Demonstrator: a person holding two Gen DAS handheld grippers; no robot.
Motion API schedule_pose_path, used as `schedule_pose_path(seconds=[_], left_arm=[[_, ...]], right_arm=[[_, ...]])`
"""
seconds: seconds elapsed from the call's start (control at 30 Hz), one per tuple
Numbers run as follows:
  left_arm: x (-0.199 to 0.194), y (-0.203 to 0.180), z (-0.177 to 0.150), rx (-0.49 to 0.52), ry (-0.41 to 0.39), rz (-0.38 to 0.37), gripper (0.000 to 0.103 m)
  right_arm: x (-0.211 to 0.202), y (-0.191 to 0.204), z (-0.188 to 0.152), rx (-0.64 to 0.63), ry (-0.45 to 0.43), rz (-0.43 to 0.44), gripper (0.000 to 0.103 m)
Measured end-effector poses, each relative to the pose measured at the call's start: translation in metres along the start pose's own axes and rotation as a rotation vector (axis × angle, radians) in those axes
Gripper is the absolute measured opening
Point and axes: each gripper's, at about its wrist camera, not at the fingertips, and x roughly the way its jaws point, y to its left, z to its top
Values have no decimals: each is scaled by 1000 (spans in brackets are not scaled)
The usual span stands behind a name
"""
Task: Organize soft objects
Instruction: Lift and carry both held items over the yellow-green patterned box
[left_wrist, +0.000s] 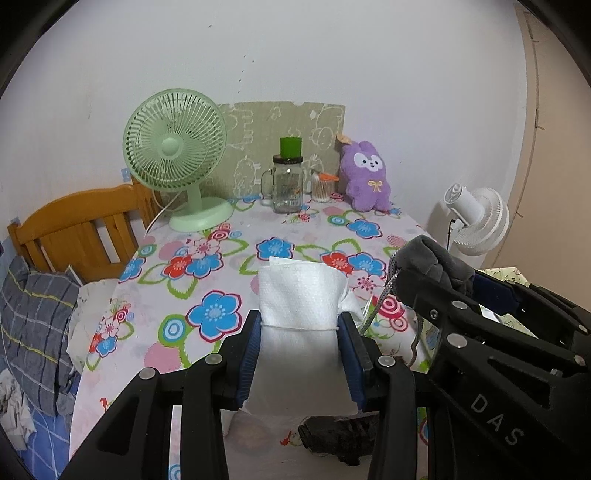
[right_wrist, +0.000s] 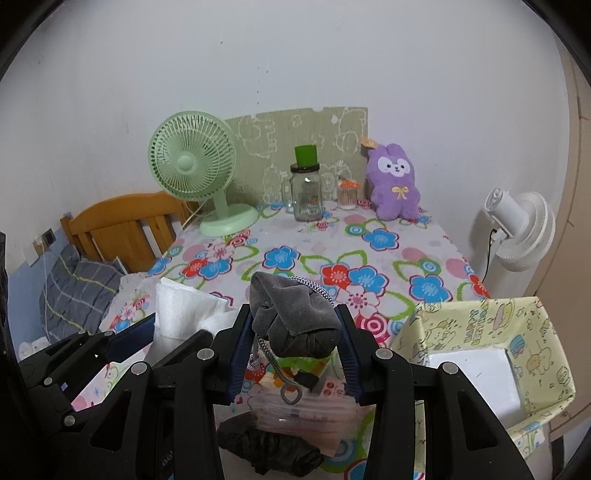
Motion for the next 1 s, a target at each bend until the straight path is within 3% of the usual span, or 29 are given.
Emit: schedule_pose_path(seconds=[0.37, 1.0], left_arm=[[-9, -17, 14, 24, -38, -19, 42], [-4, -71, 24, 66, -37, -73, 42]], right_arm=[[-19, -13, 12, 6, -48, -18, 47], [-38, -66, 13, 52, -61, -82, 47]])
